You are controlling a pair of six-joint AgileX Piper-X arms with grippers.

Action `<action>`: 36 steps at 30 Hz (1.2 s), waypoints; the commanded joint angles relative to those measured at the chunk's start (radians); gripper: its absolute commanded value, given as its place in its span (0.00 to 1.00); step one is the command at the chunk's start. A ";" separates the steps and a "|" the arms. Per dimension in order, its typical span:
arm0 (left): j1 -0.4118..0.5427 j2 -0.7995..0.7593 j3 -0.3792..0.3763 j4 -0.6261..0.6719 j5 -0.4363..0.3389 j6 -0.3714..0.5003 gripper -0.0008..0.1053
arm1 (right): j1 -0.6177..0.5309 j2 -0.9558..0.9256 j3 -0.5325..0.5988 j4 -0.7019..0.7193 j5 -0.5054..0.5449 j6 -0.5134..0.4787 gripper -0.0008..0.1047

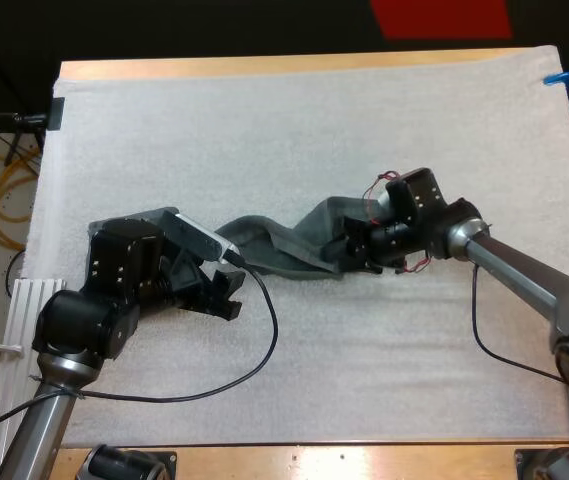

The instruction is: Pick towel from pile fold and stack

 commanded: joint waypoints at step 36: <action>-0.001 -0.006 -0.006 0.001 0.001 0.000 0.59 | 0.110 0.012 -0.037 -0.318 0.143 -0.019 0.01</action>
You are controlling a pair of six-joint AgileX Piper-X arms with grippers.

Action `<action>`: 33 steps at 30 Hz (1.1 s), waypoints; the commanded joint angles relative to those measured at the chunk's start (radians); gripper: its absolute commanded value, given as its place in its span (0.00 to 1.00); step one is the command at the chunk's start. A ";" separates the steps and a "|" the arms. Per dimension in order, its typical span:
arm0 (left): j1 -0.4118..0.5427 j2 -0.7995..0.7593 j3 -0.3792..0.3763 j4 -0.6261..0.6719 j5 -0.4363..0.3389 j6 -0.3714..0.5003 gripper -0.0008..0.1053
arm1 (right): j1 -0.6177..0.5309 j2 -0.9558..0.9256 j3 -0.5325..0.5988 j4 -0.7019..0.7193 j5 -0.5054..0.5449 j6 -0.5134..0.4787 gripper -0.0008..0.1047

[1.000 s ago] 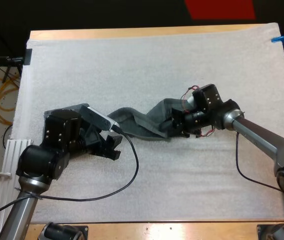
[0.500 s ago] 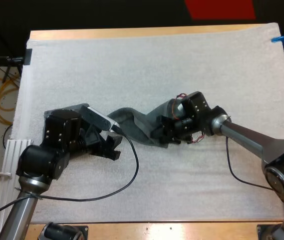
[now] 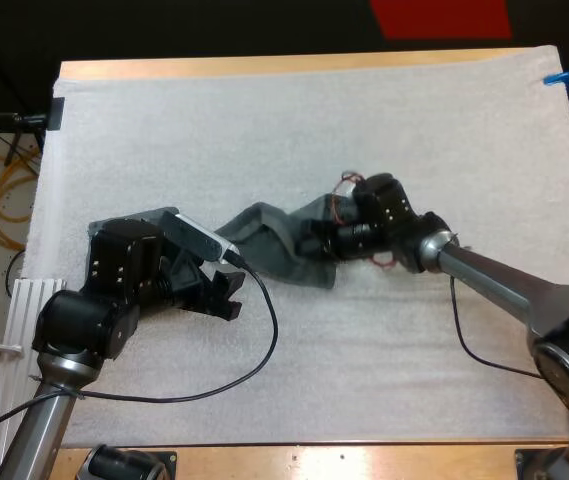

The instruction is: Pick towel from pile fold and stack

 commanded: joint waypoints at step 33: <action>-0.001 -0.006 -0.006 -0.001 0.001 0.000 0.59 | -0.343 -0.503 -0.044 0.258 0.580 -0.451 0.01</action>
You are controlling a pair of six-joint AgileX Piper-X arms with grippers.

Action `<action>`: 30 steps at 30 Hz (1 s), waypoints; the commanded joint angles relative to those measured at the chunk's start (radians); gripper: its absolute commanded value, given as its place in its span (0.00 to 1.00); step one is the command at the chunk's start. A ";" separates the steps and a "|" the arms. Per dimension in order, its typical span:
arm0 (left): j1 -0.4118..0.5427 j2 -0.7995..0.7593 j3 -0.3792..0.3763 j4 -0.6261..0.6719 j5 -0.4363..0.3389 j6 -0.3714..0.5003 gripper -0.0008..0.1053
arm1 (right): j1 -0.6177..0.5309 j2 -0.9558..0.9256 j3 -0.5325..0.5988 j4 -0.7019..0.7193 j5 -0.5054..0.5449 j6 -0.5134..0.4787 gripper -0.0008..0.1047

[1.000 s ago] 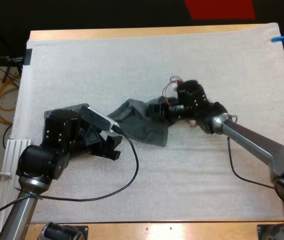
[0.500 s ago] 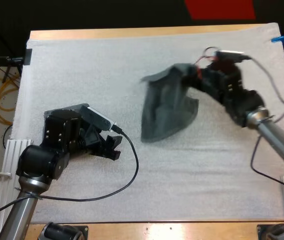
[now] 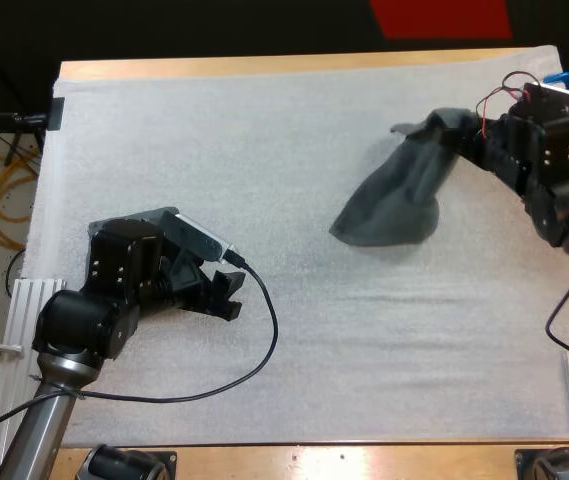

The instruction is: Pick towel from pile fold and stack

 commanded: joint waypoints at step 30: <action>-0.001 -0.006 -0.009 -0.040 0.001 0.007 0.59 | 0.662 0.122 0.101 -0.059 -0.040 0.104 0.01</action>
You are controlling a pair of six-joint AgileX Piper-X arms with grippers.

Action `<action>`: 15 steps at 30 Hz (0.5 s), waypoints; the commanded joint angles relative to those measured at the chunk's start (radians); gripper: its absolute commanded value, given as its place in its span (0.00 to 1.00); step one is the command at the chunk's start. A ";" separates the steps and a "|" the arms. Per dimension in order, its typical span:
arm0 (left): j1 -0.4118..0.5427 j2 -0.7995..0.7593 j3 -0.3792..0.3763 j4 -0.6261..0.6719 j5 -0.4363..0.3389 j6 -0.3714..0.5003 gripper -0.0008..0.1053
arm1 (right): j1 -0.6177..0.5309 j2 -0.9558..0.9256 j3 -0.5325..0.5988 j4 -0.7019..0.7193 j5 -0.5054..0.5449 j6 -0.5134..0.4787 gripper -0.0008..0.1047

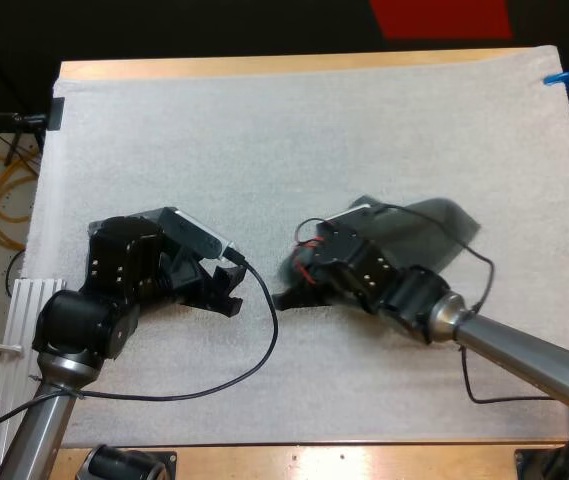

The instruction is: Pick towel from pile fold and stack

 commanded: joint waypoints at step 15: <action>-0.001 -0.006 -0.009 -0.024 0.001 0.004 0.59 | 0.008 0.019 -0.072 -0.003 -0.331 0.027 0.55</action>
